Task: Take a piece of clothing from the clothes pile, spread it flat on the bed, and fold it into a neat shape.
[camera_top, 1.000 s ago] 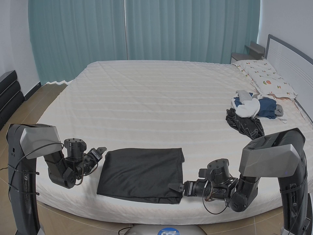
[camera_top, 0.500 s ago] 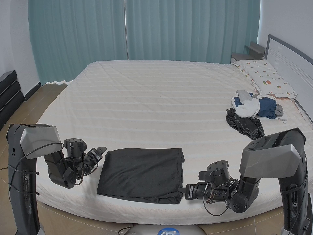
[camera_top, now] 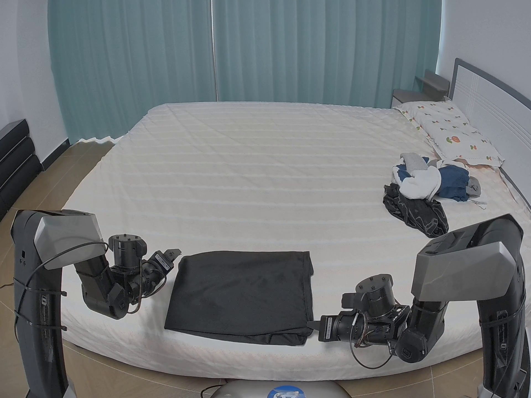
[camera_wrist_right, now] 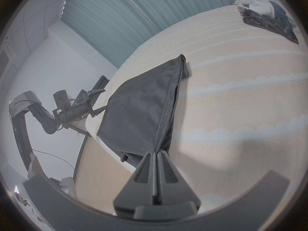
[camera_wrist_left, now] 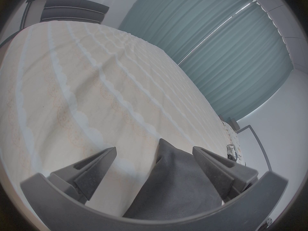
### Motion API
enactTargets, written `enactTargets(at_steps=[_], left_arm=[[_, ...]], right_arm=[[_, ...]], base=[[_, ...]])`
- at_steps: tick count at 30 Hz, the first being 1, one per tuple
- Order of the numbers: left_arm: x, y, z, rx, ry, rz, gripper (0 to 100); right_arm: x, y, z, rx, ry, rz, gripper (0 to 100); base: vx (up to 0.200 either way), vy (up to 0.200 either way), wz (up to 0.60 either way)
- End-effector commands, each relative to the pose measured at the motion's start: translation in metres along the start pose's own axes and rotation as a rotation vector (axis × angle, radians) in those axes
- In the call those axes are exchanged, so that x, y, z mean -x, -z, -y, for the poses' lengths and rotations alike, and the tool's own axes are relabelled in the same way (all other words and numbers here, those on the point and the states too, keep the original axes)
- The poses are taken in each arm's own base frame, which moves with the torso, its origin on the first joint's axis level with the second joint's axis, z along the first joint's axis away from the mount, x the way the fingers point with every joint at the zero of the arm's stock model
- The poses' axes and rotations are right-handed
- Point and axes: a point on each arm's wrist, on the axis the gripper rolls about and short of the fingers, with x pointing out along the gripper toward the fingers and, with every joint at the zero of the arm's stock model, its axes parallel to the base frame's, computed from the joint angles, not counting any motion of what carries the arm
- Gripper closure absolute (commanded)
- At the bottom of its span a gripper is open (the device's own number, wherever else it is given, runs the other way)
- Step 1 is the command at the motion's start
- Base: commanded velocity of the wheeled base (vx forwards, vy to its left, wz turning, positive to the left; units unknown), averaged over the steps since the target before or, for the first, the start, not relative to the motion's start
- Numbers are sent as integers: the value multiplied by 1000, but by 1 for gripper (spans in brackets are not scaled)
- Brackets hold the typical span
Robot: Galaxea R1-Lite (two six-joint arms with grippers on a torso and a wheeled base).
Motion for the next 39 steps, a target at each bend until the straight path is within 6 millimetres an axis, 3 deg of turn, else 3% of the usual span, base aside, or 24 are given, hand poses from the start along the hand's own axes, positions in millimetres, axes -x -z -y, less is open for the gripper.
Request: enactTargets(at_steps=[1,4,5,15,18,21,26,31,35,38,39], left_arm=[[0,0,0,0,0,0,0],[0,0,0,0,0,0,0],[0,0,0,0,0,0,0],[1,0,1,3,2,0,0],[2,-1,1,4,3,2,0],[12,-7,3,8,4,12,0],[59,-33,27,10,96,105,0],[106,-55,54,-34,237,234,0],[148,-61,65,-127,283,299,0],[191,-61,69,-169,325,352,0],[191,-61,69,-169,325,352,0]], right_arm=[[3,0,-1,0,2,0,100],[7,0,-1,-1,5,-7,100],[8,0,-1,-2,7,-10,0],[15,-3,-1,-17,5,11,0],[27,-13,0,-36,14,51,0],[52,-35,-1,-66,16,152,0],[102,-59,4,-114,61,307,0],[165,-76,-9,-104,52,493,0],[208,-73,-21,-84,33,573,0],[237,-65,-30,-74,22,608,0],[237,-65,-30,-74,22,608,0]], base=[[0,0,0],[0,0,0],[0,0,0],[0,0,0],[0,0,0],[0,0,0],[0,0,0],[0,0,0],[0,0,0],[0,0,0],[0,0,0]])
